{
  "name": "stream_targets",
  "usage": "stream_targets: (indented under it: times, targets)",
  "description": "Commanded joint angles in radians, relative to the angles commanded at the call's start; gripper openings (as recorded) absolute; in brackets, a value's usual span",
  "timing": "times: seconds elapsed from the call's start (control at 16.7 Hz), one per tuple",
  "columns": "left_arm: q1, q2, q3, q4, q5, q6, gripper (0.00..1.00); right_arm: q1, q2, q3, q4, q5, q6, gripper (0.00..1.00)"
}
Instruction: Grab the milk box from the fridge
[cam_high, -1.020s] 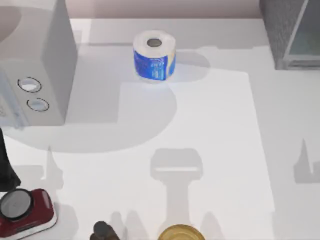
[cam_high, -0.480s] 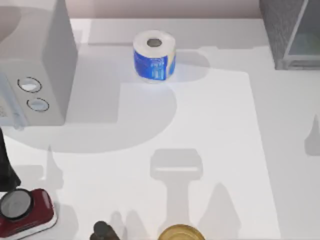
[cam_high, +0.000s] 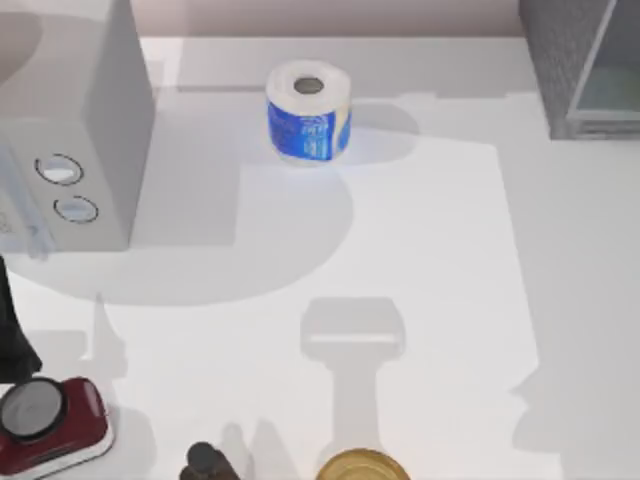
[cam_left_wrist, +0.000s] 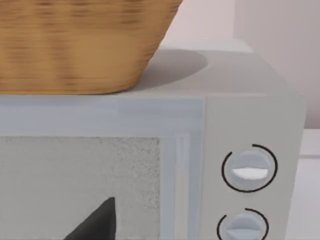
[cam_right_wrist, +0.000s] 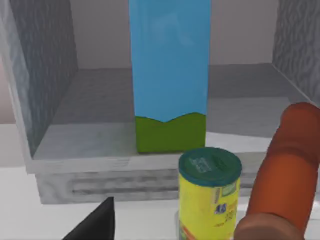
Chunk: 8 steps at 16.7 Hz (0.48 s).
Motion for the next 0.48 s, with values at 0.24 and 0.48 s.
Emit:
stream_targets:
  times: [0.24,0.48]
  targets:
    - [0.000,0.000,0.000,0.000,0.000,0.000,1.00,-0.044,0.248,0.010,0.253,-0.083,0.003,1.00]
    - [0.000,0.000,0.000,0.000,0.000,0.000,1.00,-0.081,0.372,0.021,0.407,-0.125,0.005,1.00]
